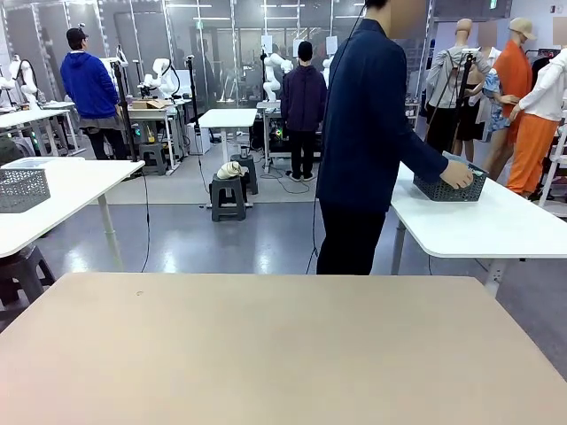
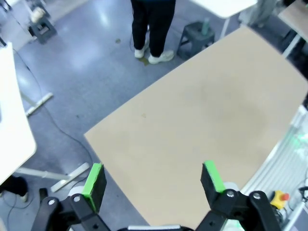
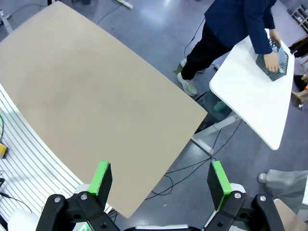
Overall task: Fold the towels and place them in the basket.
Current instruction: When a person lays out a Towel with hook on the table, fold it in half twice.
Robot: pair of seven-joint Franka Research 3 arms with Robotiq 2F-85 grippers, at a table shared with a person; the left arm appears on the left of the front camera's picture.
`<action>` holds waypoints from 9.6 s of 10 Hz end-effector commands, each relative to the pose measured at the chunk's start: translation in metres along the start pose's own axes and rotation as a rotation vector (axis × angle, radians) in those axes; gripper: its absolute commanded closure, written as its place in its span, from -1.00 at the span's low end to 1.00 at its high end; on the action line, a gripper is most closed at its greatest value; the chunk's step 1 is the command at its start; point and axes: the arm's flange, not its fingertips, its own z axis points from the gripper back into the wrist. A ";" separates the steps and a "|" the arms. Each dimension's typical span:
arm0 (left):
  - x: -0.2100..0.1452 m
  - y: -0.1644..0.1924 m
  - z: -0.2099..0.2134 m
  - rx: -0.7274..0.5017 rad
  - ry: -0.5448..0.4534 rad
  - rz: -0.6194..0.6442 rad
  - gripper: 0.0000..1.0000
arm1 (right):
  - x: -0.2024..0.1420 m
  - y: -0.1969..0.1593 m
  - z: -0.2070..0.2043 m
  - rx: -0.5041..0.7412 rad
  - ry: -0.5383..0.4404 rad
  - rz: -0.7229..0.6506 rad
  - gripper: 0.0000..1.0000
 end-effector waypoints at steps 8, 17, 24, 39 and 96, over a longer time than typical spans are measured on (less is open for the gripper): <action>-0.005 -0.049 0.093 -0.034 -0.001 -0.144 -1.00 | -0.005 0.034 0.062 0.016 0.001 0.054 -1.00; -0.010 -0.074 0.117 -0.059 -0.021 -0.220 -1.00 | 0.004 0.041 0.079 0.035 -0.062 0.069 -1.00; -0.009 -0.067 0.112 -0.052 -0.018 -0.191 -1.00 | 0.001 0.037 0.079 0.016 -0.055 0.070 -1.00; -0.009 -0.071 0.121 -0.131 0.025 -0.235 -1.00 | 0.000 0.038 0.084 0.204 -0.086 0.112 -1.00; -0.012 -0.092 0.113 -0.297 0.017 -0.269 -1.00 | 0.000 0.054 0.085 0.305 -0.101 0.147 -1.00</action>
